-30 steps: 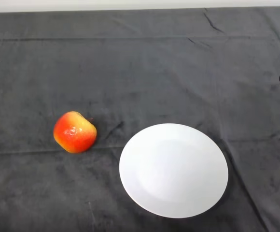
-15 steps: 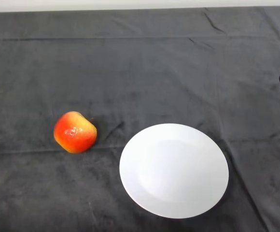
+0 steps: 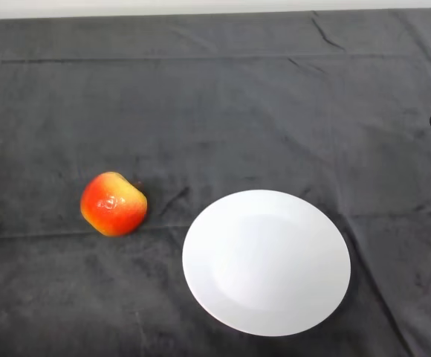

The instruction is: Move the apple to the plate

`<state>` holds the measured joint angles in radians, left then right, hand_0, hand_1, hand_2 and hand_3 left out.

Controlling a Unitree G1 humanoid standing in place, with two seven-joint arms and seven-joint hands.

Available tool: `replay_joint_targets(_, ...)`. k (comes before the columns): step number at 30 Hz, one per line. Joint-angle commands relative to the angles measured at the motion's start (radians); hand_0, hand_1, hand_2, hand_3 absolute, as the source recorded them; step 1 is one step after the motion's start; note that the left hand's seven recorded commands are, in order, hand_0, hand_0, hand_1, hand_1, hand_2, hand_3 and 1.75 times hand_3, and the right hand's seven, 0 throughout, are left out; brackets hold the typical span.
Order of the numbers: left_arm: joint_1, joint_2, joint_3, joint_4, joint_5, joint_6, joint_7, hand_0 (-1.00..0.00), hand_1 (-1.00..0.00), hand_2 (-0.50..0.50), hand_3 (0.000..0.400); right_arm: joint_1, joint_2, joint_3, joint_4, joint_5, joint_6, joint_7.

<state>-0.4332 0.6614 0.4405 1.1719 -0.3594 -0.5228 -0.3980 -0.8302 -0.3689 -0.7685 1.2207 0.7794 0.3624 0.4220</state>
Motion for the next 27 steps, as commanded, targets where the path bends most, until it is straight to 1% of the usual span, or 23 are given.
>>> replay_joint_targets(1, -0.041, -0.005, -0.022, -0.038, 0.026, -0.017, -0.035, 0.00, 0.00, 0.00, 0.000, -0.015, -0.018, -0.0174, -0.004, 0.0001, 0.002, 0.0038)
replay_joint_targets(3, -0.047, -0.011, -0.039, -0.038, 0.035, -0.016, -0.075, 0.00, 0.00, 0.00, 0.000, -0.015, -0.018, -0.0174, -0.004, 0.0001, 0.002, 0.0038)
replay_joint_targets(6, -0.056, -0.019, -0.062, -0.039, 0.048, -0.015, -0.120, 0.00, 0.00, 0.00, 0.000, -0.015, -0.019, -0.0174, -0.004, 0.0001, 0.002, 0.0039)
replay_joint_targets(11, -0.071, -0.042, -0.107, -0.045, 0.079, -0.013, -0.171, 0.00, 0.00, 0.00, 0.000, -0.015, -0.019, -0.0174, -0.004, 0.0001, 0.002, 0.0039)
replay_joint_targets(20, -0.095, -0.093, -0.189, -0.078, 0.145, -0.003, -0.206, 0.00, 0.00, 0.00, 0.000, -0.015, -0.018, -0.0174, -0.005, 0.0001, 0.002, 0.0038)
replay_joint_targets(27, -0.103, -0.140, -0.247, -0.120, 0.193, 0.002, -0.204, 0.00, 0.00, 0.00, 0.000, -0.015, -0.018, -0.0172, -0.005, 0.0001, 0.002, 0.0036)
